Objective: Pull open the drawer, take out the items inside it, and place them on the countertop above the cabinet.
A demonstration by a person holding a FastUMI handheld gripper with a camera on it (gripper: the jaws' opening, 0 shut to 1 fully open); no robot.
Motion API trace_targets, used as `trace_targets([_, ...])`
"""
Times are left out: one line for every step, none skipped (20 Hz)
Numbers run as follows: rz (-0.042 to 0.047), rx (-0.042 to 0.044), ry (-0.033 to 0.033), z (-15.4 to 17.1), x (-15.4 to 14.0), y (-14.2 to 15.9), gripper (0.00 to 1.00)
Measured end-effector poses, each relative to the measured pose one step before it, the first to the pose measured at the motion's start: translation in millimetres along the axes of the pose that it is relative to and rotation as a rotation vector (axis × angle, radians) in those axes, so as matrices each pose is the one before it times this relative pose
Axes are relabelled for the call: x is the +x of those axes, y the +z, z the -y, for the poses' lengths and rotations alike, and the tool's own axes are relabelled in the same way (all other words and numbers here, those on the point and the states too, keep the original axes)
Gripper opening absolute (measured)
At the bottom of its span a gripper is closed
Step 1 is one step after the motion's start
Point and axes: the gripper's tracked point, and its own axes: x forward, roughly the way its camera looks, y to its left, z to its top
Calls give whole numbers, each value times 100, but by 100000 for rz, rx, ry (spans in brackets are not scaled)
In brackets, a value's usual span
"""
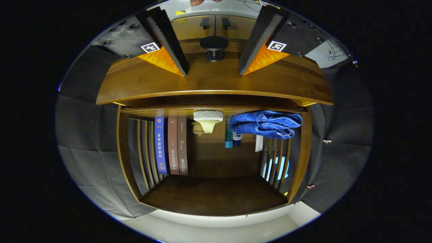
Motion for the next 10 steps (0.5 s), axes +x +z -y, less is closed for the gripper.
trace_targets([-504,-106,-352,-42,718,-22,99])
trace_targets([-403,-1,-302,-65,692,78,100])
trace_targets([-255,10,-240,-76,815,61,100])
trace_targets([-248,-102,-72,-38,751,60,100])
trace_targets([-365,-103,-12,-11,850,-66,99])
trace_targets([-253,89,-43,-20,695,117,99])
trace_targets([-496,-215,0,14,657,79,99])
trace_targets([-219,-26,-9,-51,687,31,99])
trace_targets([-325,-237,-44,23,581,15,99])
trace_targets([-573,-544,-19,-16,387,-34,100])
